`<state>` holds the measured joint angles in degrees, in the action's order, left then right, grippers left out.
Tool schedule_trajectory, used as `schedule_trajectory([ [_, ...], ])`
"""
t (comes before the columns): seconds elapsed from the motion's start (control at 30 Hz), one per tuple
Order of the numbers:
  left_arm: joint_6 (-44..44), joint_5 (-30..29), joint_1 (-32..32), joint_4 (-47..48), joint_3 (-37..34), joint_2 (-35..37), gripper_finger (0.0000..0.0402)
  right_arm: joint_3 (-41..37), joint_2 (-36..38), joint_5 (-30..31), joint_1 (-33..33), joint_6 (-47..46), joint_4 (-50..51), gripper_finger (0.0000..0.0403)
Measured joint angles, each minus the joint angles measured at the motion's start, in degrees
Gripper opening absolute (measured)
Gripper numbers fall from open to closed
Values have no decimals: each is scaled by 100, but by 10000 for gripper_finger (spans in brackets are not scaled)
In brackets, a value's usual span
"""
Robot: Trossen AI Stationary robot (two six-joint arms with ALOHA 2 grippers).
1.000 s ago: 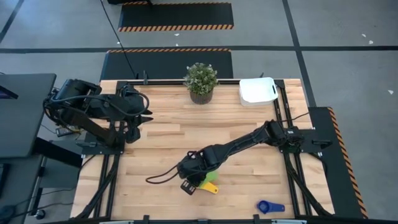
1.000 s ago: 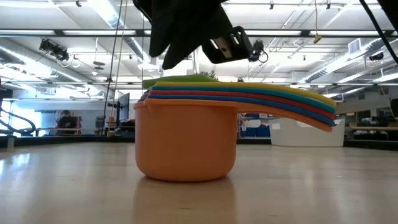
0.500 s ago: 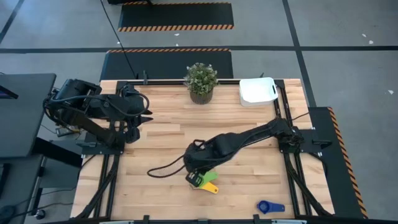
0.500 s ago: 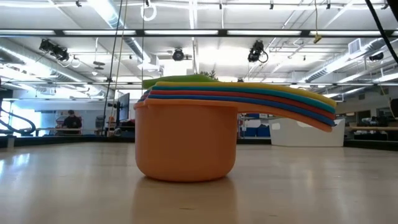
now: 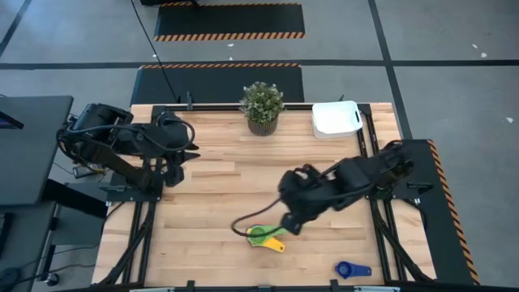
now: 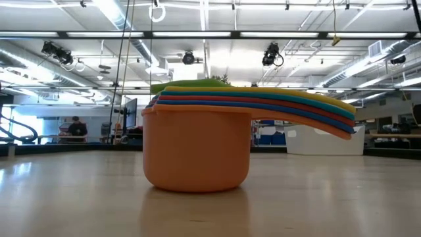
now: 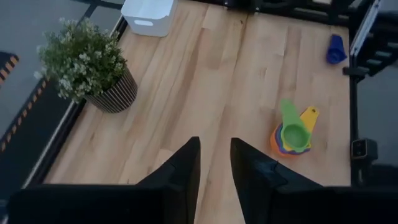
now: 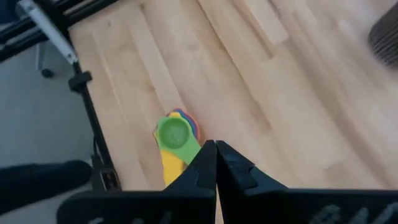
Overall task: Nest measuring cups in basket
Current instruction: Stack the dark blue measuring cup on top of the green measuring cup
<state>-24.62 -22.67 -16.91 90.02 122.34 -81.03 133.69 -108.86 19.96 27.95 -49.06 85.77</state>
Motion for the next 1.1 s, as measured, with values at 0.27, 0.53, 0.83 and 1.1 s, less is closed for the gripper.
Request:
schedule_trajectory([
  [0.27,-1616,6,-14,-71,2,-94,95,-4,944,157,402,1431,239,3],
  [0.53,-1052,61,-361,-1375,2,-816,95,-4,1710,468,875,1887,355,3],
  [0.83,-323,446,-639,-3621,2,-2016,95,-8,2106,552,1273,2182,430,3],
  [1.1,-324,493,-685,-4478,0,-3029,95,-9,2254,414,1340,2228,427,3],
])
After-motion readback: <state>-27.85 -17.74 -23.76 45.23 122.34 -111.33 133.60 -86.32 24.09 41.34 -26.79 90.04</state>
